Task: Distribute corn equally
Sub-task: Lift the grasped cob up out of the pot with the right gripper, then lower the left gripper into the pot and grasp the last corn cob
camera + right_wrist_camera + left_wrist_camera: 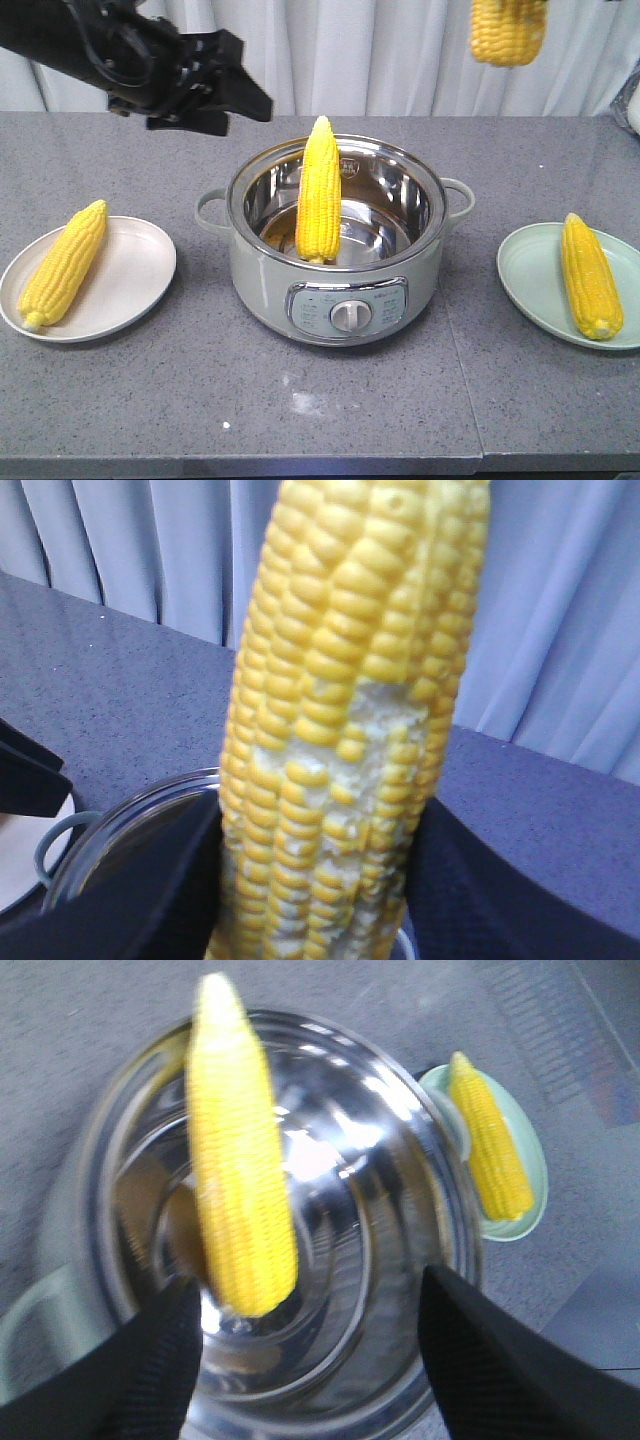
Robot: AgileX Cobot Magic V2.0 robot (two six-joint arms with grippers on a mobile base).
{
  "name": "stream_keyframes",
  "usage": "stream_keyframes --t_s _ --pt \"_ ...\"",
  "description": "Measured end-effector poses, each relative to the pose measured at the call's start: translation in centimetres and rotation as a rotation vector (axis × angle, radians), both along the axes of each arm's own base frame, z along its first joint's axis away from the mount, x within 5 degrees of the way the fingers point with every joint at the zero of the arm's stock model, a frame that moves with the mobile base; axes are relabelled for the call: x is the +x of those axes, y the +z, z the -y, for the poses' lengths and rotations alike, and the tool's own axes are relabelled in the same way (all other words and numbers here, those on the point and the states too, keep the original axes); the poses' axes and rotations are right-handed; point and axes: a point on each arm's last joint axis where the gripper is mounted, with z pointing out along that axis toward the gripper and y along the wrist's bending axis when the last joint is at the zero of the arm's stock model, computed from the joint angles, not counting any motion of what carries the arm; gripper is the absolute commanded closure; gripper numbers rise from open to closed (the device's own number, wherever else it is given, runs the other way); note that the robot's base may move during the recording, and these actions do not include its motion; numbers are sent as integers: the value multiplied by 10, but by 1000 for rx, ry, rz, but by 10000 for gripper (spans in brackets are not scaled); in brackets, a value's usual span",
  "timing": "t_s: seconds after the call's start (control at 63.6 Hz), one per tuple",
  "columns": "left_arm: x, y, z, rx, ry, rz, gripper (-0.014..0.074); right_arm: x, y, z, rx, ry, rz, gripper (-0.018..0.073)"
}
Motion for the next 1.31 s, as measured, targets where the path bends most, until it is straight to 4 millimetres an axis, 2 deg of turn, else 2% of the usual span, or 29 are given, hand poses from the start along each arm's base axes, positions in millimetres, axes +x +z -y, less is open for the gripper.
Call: stream_keyframes --t_s 0.22,0.393,0.535,0.692,0.849,1.069,1.305 --pt "-10 3 44 32 -39 140 229 -16 7 11 -48 -31 10 564" --pt "-10 2 55 90 4 204 236 -16 4 14 -87 -52 -7 564" --pt "0 -17 63 146 25 169 221 -16 4 15 -101 -60 -8 564" --pt "9 -43 77 168 16 107 164 -15 4 16 -108 -65 -5 564" --pt "12 -44 79 162 30 124 107 -15 4 16 -111 -67 -4 564" --pt "17 -47 77 207 55 164 92 -15 4 16 -113 -68 -10 564" --pt "30 -67 81 233 74 146 92 -15 4 16 -116 -69 -9 564"
